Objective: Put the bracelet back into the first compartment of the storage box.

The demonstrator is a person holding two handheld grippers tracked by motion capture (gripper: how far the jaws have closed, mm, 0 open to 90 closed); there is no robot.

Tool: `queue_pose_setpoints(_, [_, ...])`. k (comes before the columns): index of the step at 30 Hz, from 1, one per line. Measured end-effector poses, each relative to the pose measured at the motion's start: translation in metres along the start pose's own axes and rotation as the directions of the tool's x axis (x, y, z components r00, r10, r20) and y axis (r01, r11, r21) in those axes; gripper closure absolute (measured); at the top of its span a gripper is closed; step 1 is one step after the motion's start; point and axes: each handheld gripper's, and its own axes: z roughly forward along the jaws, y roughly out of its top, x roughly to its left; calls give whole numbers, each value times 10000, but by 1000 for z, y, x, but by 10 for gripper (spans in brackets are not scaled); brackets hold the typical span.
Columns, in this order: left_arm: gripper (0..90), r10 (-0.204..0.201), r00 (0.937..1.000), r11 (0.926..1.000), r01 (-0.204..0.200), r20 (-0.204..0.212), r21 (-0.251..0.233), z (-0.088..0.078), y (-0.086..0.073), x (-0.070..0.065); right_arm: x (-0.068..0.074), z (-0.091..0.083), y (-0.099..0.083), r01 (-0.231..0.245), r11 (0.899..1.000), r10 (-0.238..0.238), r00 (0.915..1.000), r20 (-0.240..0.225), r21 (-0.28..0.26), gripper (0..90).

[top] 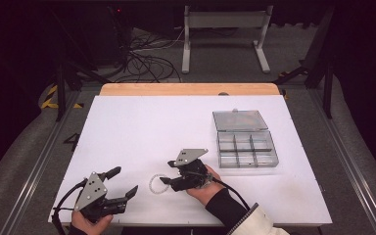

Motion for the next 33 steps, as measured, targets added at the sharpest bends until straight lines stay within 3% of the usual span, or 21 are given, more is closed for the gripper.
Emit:
queue_pose_setpoints(11, [226, 21, 10000, 10000, -21, 21, 18, 0, 0, 0, -2, 21, -1, -3, 9997, 3, 10000, -10, 256, 420])
queue_pose_setpoints(20, [227, 8, 10000, 10000, -8, 36, 29, 0, 0, 0, -4, 27, -1, -116, 9988, 119, 9999, -58, 471, 453])
queue_pose_setpoints(33, [228, 27, 10000, 10000, -27, 17, 54, 0, 0, -1, -5, 35, -2, 5, 9962, -3, 10000, -18, 866, 669])
